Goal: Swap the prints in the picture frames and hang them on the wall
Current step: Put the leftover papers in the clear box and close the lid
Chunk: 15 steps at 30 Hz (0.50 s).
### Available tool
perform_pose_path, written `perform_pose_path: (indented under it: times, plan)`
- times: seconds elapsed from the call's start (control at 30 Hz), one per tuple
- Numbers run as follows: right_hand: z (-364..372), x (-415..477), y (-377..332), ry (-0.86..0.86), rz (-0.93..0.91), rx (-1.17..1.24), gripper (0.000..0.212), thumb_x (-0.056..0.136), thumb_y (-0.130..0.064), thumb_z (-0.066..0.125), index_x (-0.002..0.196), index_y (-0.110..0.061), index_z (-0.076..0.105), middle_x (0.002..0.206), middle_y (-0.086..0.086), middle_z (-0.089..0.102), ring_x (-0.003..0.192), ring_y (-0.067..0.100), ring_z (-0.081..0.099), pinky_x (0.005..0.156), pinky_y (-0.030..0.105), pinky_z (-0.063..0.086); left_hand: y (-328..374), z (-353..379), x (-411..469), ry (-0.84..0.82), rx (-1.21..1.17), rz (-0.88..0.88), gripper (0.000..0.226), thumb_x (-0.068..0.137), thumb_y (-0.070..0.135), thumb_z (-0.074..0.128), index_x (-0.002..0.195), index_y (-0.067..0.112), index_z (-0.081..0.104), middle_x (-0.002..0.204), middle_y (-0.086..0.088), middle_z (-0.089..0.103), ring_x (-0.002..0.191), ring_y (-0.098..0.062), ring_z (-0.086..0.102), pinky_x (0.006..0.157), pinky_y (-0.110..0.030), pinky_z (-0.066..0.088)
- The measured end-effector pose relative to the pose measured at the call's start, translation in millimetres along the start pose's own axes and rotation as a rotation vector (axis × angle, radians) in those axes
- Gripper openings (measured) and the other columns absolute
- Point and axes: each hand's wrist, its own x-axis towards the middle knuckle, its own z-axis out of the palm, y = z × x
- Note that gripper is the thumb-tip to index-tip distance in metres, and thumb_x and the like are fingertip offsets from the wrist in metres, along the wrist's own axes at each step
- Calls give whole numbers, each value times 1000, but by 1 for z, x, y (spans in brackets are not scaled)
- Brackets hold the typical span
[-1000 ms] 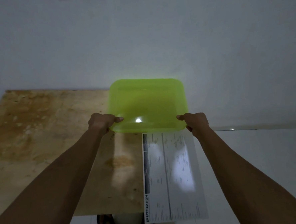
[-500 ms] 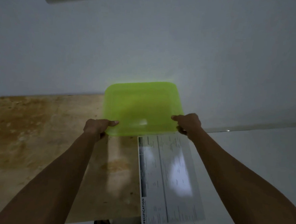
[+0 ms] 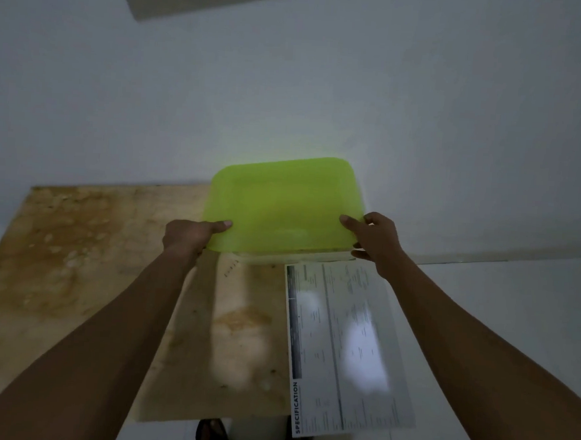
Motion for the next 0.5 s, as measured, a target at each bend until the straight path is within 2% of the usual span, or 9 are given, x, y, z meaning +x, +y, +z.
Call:
perform_pose_path:
  times: [0.1,0.13,0.2,0.23,0.3,0.37,0.43,0.5]
  plan:
    - [10,-15,3,84,-106,4,42,78,-42,83,81,-9,59,79,9,64,59,23,59,52,30,53,-2,-15,-7,105,56,105,57,43,53,95,69,13,63,96,-17,72,91,-31,69,76,-40,55]
    - [17,-22,3,108,-135,-24,46,75,-49,83,87,-10,64,82,8,68,60,23,64,55,34,56,-5,-23,-9,135,48,135,56,45,53,94,71,14,65,100,-15,72,97,-30,68,83,-40,54]
    - [39,-38,5,152,-199,-84,69,63,-67,76,106,-14,71,91,7,71,73,26,71,69,44,61,-13,-44,-13,190,46,162,65,48,55,92,90,11,72,109,-9,72,103,-26,66,91,-39,54]
    - [52,-47,7,163,-215,-91,80,59,-71,73,116,-14,71,92,6,72,79,26,71,74,46,61,-18,-57,-13,221,60,172,71,50,56,91,100,9,73,112,-7,72,105,-25,66,93,-37,53]
    - [83,-68,8,133,-247,-111,80,63,-66,76,121,-11,71,86,4,71,80,25,71,78,46,60,-30,-90,-13,266,75,167,76,55,55,90,111,7,71,116,-8,71,108,-25,65,92,-35,50]
    - [121,-93,8,88,-281,-157,76,65,-63,75,119,-10,72,78,5,71,76,27,71,77,46,59,-45,-129,-9,296,76,142,76,56,56,89,112,7,71,115,-10,71,107,-26,66,89,-35,49]
    - [163,-117,7,53,-303,-180,79,64,-67,69,121,-12,71,81,8,72,79,30,72,78,46,59,-65,-170,-3,338,94,130,80,51,63,85,107,7,73,111,-12,73,104,-29,67,87,-39,51]
    - [203,-138,7,16,-332,-222,72,69,-58,72,123,-11,69,82,11,72,80,31,71,80,43,56,-87,-205,2,373,111,123,72,59,57,85,107,5,73,111,-15,72,104,-32,66,86,-39,50]
